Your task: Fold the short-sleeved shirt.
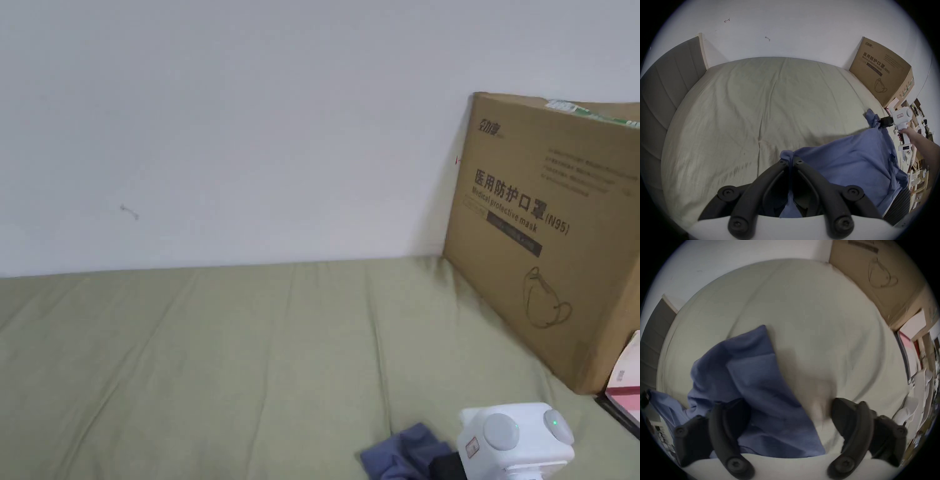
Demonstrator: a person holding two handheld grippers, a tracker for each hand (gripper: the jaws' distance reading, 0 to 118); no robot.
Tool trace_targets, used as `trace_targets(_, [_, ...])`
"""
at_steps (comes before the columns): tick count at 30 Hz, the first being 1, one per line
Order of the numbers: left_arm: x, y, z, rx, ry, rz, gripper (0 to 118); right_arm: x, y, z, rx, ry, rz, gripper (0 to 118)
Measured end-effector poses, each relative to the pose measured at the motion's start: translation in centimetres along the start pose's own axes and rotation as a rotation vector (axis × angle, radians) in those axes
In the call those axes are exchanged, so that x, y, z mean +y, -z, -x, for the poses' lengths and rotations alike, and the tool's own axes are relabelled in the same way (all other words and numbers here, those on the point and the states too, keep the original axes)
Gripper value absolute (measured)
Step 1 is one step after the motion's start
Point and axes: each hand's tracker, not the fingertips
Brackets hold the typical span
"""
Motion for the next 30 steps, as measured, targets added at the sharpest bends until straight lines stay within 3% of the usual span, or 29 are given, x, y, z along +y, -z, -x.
trace_targets(1, [-0.1,0.1,0.0,0.003,0.003,0.002,2,-0.2,-0.2,0.3,0.012,-0.015,0.000,96])
trace_targets(3, [-0.3,0.4,0.4,-0.010,-0.006,0.008,2,-0.9,-1.5,0.8,0.014,-0.045,-0.033,65])
trace_targets(4, [-0.4,0.4,0.6,-0.027,-0.024,0.012,2,-1.2,-2.1,0.9,0.017,-0.065,-0.043,38])
trace_targets(5, [-0.6,0.3,0.6,-0.036,-0.043,0.010,2,-1.5,-2.6,0.9,0.036,-0.073,-0.042,0])
trace_targets(6, [-0.9,0.0,0.8,-0.039,-0.061,0.005,2,-2.0,-3.4,0.7,0.041,-0.065,-0.054,0])
trace_targets(8, [-1.3,-0.8,0.7,-0.033,-0.086,-0.020,2,-2.7,-5.5,-0.5,0.162,0.018,-0.084,0])
trace_targets(12, [-1.7,-3.6,0.2,-0.073,-0.124,-0.085,2,-4.9,-12.3,-2.6,0.181,0.082,-0.259,0])
trace_targets(17, [0.0,-9.8,-1.0,-0.091,-0.075,-0.226,2,-7.4,-22.6,-5.4,0.265,0.191,-0.448,0])
trace_targets(24, [4.8,-19.9,-2.8,-0.121,-0.029,-0.407,2,-7.8,-36.9,-5.3,0.287,0.132,-0.651,0])
trace_targets(30, [10.7,-25.5,-3.1,-0.125,-0.019,-0.511,2,-3.5,-45.2,-4.6,0.272,0.080,-0.772,0])
